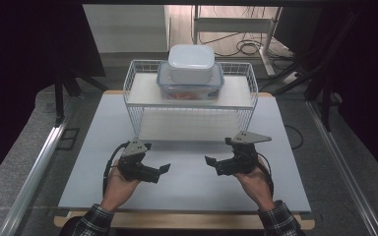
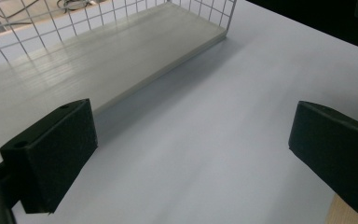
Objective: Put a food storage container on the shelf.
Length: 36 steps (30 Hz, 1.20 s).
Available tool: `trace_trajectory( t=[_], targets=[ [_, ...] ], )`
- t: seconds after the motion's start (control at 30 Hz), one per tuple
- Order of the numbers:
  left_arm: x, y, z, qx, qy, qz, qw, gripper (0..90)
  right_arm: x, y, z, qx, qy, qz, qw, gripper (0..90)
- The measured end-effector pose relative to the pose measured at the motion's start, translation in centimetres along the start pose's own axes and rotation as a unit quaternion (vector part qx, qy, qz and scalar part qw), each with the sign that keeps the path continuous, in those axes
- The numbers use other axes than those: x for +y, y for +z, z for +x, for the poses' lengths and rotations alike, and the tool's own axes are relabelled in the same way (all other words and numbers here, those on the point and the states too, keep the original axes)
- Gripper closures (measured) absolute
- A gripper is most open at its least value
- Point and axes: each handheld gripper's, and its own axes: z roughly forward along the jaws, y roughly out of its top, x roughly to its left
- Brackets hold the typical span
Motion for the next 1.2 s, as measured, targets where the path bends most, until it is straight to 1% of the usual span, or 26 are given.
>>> trace_trajectory(
  t=[0.17,0.4,0.43,0.6,0.97,1.2],
  targets=[
    [-1.1,-0.3,0.1,0.006,-0.006,0.001,1.0000,0.8,-1.0,-0.5,-0.1,-0.012,0.001,0.005,0.9999,0.0],
    [-2.1,-0.9,0.3,0.011,-0.014,-0.001,0.9998,0.7,-2.1,-1.5,-0.5,-0.019,0.011,0.009,0.9997,0.0],
    [-2.4,-1.2,0.4,0.015,-0.016,-0.001,0.9998,0.7,-2.3,-1.7,-0.6,-0.021,0.013,0.010,0.9997,0.0],
    [-3.2,-1.8,0.5,0.019,-0.024,-0.001,0.9995,0.7,-3.0,-2.2,-0.8,-0.024,0.017,0.013,0.9995,0.0],
    [-5.2,-2.9,1.2,0.037,-0.041,0.006,0.9985,0.6,-4.6,-3.1,-1.5,-0.040,0.024,0.013,0.9988,0.0],
    [-6.2,-3.7,1.7,0.050,-0.049,0.007,0.9975,0.6,-6.1,-3.6,-2.3,-0.055,0.037,0.019,0.9976,0.0]
  ],
)
